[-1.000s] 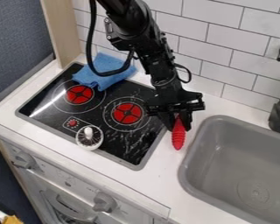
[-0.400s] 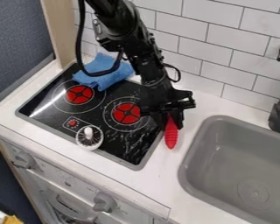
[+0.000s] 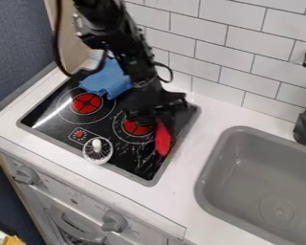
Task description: Take the red object and put it on the right burner
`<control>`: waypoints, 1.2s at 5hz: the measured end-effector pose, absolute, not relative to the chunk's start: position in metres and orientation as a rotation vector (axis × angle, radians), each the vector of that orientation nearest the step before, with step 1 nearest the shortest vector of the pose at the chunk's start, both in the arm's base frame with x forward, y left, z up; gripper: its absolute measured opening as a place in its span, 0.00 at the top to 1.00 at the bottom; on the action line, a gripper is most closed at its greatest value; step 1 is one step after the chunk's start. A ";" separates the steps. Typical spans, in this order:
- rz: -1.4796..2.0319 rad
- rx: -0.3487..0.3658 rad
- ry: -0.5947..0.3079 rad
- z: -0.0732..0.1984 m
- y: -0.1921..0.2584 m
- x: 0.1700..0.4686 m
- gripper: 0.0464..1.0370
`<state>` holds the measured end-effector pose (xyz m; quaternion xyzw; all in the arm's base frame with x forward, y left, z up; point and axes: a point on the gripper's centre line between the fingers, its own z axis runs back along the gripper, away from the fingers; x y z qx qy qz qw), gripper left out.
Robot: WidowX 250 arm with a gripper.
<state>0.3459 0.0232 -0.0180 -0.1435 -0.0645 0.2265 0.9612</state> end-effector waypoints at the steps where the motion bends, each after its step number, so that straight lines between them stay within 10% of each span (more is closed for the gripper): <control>1: 0.515 -0.282 -0.161 -0.009 0.039 0.343 0.67; 6: 0.720 -0.095 -0.158 -0.025 0.107 0.336 0.67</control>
